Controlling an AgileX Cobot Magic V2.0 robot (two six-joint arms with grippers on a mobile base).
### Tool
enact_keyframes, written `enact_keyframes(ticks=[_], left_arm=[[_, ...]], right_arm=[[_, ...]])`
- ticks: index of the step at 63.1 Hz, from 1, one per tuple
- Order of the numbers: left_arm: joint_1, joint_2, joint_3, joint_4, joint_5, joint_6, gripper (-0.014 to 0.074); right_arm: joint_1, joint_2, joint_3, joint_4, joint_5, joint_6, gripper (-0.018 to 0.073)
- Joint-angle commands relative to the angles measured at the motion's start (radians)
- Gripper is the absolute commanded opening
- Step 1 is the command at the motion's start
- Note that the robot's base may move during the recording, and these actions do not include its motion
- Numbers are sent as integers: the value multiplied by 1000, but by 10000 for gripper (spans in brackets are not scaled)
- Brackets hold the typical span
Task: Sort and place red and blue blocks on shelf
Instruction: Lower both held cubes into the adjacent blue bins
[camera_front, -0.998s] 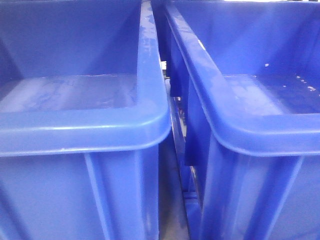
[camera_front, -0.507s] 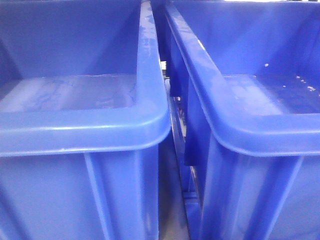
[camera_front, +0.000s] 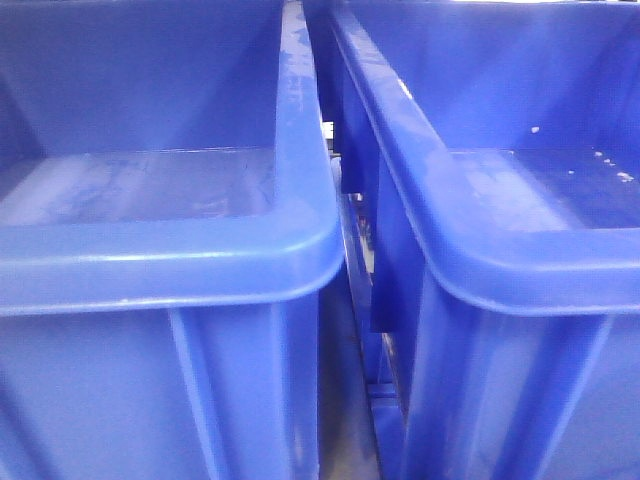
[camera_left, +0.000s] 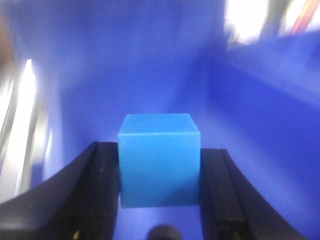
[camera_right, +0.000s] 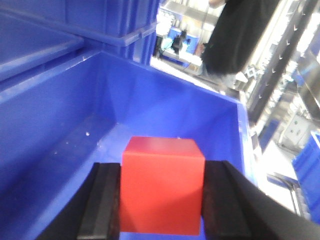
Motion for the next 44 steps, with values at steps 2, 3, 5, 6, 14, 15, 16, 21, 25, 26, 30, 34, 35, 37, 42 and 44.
enact_keyframes(ticks=[2,3,5,6,14,15,16,21,25,26,30,34,35,37,42,44], left_arm=[[-3,122,-25,-17,-136,-4,281],[-3,147,-25,-17,-148,-4,281],[-3,182,-30,-19,-164,-4,281],[-3,200,-33,-19,-173,-4,281],[-3,390,-106,-19,-185,-4,282],[-3,411,-115,-19,-185,-4,283],[-3,443,-126,-19,-185,-4,284],[-3,555,-182,-19,-177,-4,284],[-3,641,-232,-19,-177,-4,284],[-3,659,-241,-19,-177,-4,284],[-3,743,-282,-19,-173,-4,295],[-3,800,-319,-22,-163,-4,330],[-3,812,-327,-24,-158,-4,348],[-3,838,-343,-33,-148,-4,375],[-3,889,-379,-63,-125,-4,445],[-3,904,-385,-71,-121,-4,470]], right_arm=[[-1,106,-24,-29,-137,-1,290],[-1,127,-25,-29,-147,-1,290],[-1,158,-26,-29,-167,6,290],[-1,173,-28,-29,-178,11,290],[-1,322,-49,-29,-228,95,290],[-1,338,-53,-29,-228,105,290],[-1,354,-58,-29,-228,114,290],[-1,450,-90,-29,-227,164,291],[-1,516,-120,-29,-226,194,291],[-1,530,-128,-29,-226,199,291],[-1,593,-164,-29,-218,216,297],[-1,636,-204,-29,-200,238,339],[-1,647,-213,-29,-195,243,356],[-1,673,-231,-29,-175,254,407],[-1,724,-278,-29,-109,274,529],[-2,741,-291,-30,-83,275,559]])
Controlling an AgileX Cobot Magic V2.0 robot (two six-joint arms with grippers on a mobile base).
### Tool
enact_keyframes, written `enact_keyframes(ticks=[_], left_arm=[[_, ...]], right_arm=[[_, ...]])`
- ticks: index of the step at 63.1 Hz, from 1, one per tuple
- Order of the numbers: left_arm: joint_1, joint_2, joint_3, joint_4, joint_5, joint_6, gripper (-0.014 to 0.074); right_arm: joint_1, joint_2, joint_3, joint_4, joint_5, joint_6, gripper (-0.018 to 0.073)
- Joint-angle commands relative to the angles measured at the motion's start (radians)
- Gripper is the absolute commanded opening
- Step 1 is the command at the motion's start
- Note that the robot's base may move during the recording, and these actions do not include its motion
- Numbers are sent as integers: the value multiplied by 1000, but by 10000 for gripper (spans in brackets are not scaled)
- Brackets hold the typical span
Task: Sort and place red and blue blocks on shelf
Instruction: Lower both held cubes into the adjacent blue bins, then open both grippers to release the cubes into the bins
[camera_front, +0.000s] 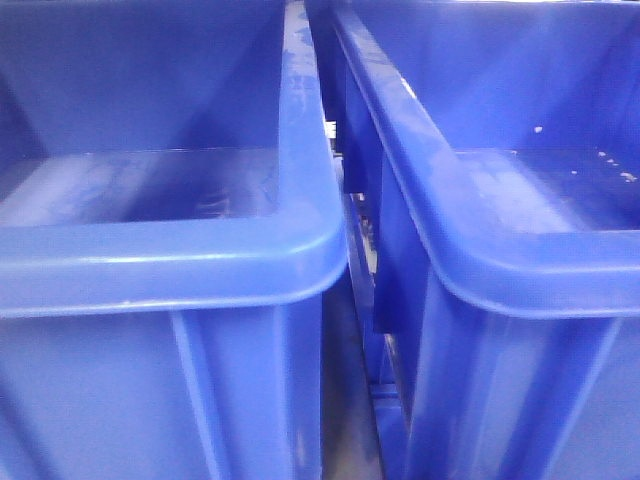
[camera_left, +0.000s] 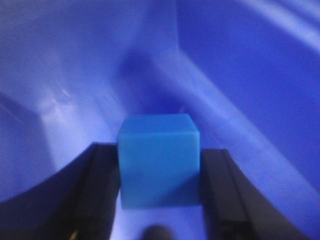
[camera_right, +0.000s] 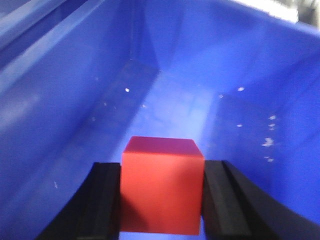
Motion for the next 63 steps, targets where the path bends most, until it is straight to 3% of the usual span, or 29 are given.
enact_keyframes(ticks=[1,8,38,57,63], left_arm=[[-3,38,-67,-22,-48,-4,477],[-3,69,-78,-22,-48,-4,497],[-3,83,-82,-22,-21,-6,497],[-3,-15,-119,-6,-26,-7,491],[-3,-82,-119,15,-27,-7,445]], right_arm=[[-2,50,-78,-31,18,18,575],[-3,106,-113,-43,72,22,586],[-3,127,-140,-44,44,52,578],[-3,-13,-157,-47,84,71,459],[-3,-99,-157,-63,86,70,420]])
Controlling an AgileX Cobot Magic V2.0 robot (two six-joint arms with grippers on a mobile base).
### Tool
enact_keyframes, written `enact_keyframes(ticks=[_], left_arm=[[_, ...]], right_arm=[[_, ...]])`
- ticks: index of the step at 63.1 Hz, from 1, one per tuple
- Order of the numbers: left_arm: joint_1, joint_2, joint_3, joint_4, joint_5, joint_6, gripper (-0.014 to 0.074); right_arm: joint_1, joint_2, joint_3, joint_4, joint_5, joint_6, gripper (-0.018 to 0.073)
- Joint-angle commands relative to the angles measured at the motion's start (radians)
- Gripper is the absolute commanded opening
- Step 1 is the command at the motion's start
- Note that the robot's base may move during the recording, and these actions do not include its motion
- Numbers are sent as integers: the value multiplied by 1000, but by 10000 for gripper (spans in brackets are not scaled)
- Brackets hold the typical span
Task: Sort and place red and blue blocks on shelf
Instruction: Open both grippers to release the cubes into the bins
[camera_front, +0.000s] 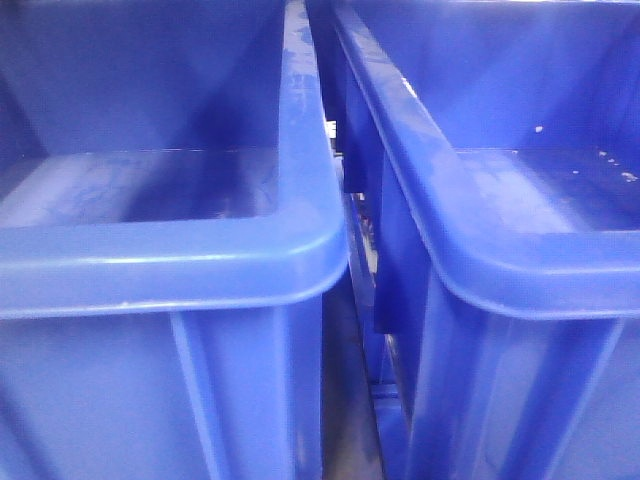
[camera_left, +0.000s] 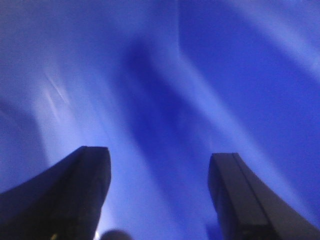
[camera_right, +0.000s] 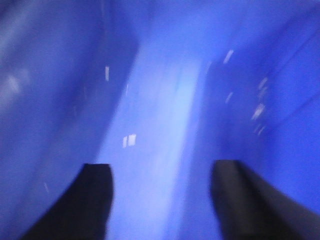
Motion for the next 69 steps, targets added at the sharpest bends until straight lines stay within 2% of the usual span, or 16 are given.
enact_keyframes(ticks=[1,12,19,26,35,40,53,69], left_arm=[[-3,-73,-38,29,-70,-7,435],[-3,-212,-38,49,-66,-7,310],[-3,-296,-38,66,-24,-7,248],[-3,-363,-38,74,46,-7,216],[-3,-433,-20,76,82,-7,155],[-3,-473,7,81,100,-3,80],[-3,-572,68,111,176,-3,85],[-3,-617,79,116,191,-3,84]], right_arm=[[-3,-85,-41,-54,-55,5,414],[-3,-251,-41,-67,-55,5,322],[-3,-350,-41,-67,-38,5,246],[-3,-428,-41,-70,17,4,171],[-3,-490,-41,-78,146,4,48],[-3,-514,-41,-79,218,3,52],[-3,-586,-41,-103,319,1,52],[-3,-601,-40,-103,420,1,52]])
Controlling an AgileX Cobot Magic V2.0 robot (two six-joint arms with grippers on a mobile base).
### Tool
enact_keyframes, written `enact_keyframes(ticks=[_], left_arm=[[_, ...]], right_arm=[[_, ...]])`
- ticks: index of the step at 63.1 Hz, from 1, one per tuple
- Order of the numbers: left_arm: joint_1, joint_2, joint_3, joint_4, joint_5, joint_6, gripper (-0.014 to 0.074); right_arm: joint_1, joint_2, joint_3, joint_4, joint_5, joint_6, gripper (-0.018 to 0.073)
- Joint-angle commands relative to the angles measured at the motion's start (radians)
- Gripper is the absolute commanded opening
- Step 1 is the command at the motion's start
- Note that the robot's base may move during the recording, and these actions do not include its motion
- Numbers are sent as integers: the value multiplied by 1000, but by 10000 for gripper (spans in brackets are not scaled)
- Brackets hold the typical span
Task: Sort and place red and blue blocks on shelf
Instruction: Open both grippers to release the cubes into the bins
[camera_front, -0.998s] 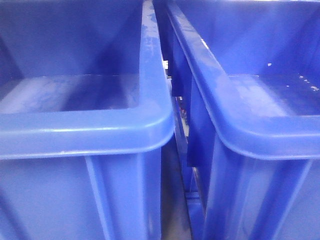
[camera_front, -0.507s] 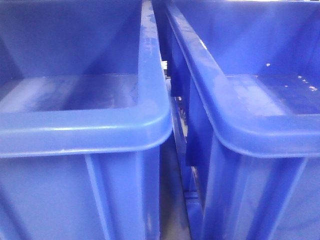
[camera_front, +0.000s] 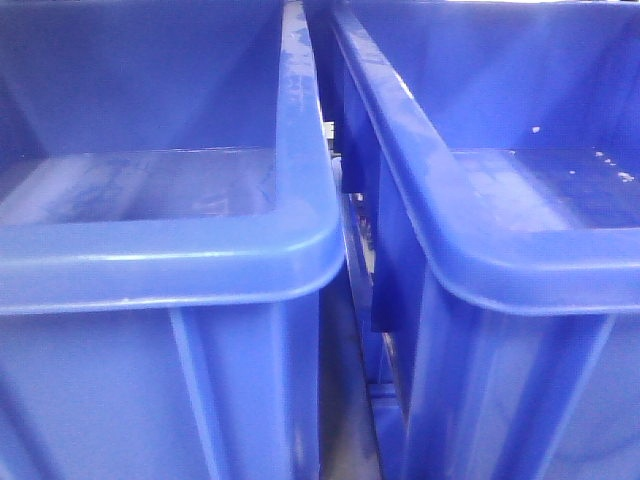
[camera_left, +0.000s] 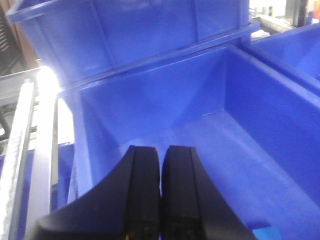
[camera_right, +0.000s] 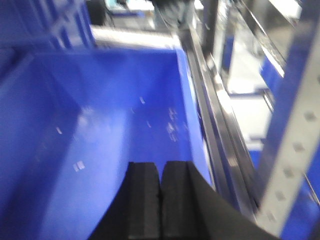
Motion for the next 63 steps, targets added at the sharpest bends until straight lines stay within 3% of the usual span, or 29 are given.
enact_keyframes(ticks=[1,37,45,51,63], left_arm=[[-3,8,-24,22,-68,-3,84],[-3,8,-24,22,-68,-3,84],[-3,8,-24,87,-71,-3,84],[-3,7,-24,69,-92,-3,84],[145,-3,27,2,-232,-3,84]], right_arm=[[-3,20,-26,-40,-38,0,52],[-3,20,-26,-33,-31,1,52],[-3,20,-26,-33,-31,1,52],[-3,20,-26,-33,-31,1,52],[-1,20,-26,-33,-31,1,52]])
